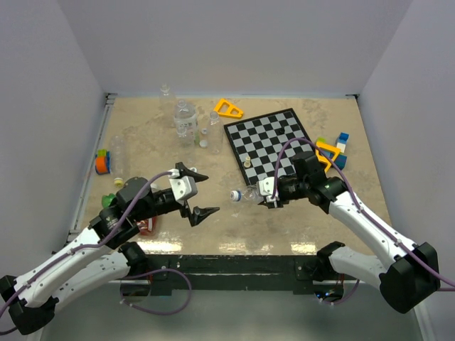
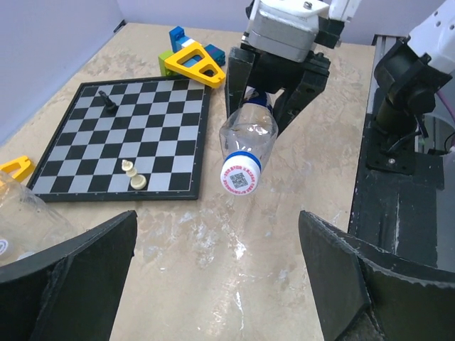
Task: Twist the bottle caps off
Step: Unscrew the bottle cap from the plastic bottle.
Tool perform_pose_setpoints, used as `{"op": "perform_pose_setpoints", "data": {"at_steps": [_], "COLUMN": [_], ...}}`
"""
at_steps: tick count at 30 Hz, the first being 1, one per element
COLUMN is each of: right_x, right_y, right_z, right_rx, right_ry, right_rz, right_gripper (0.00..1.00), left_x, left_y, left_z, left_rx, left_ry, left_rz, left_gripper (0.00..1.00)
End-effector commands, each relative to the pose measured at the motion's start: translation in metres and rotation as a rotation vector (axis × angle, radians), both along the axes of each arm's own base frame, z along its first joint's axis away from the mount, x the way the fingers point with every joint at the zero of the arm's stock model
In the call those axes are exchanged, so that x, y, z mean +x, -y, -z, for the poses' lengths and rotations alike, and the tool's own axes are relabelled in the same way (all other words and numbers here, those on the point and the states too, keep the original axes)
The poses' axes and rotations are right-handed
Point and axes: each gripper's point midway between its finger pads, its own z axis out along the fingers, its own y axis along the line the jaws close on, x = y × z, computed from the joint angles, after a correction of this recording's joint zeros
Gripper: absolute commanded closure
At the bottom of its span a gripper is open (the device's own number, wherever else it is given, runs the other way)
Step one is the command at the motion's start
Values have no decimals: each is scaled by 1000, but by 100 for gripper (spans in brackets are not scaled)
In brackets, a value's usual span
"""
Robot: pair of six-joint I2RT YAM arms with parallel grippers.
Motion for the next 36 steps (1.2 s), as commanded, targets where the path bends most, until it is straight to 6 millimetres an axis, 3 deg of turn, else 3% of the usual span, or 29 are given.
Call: {"op": "perform_pose_setpoints", "data": {"at_steps": [1, 36], "right_x": [2, 2], "right_y": [-1, 0], "right_z": [-5, -4], "right_rx": [9, 4], "right_ry": [19, 22], "right_rz": [-7, -13], "right_gripper": [84, 84], "left_x": [-2, 0], "left_y": [5, 13], "left_z": [-16, 3], "left_rx": [-31, 78], "left_ry": [143, 327], "left_rz": [60, 152], "left_gripper": [0, 2]}}
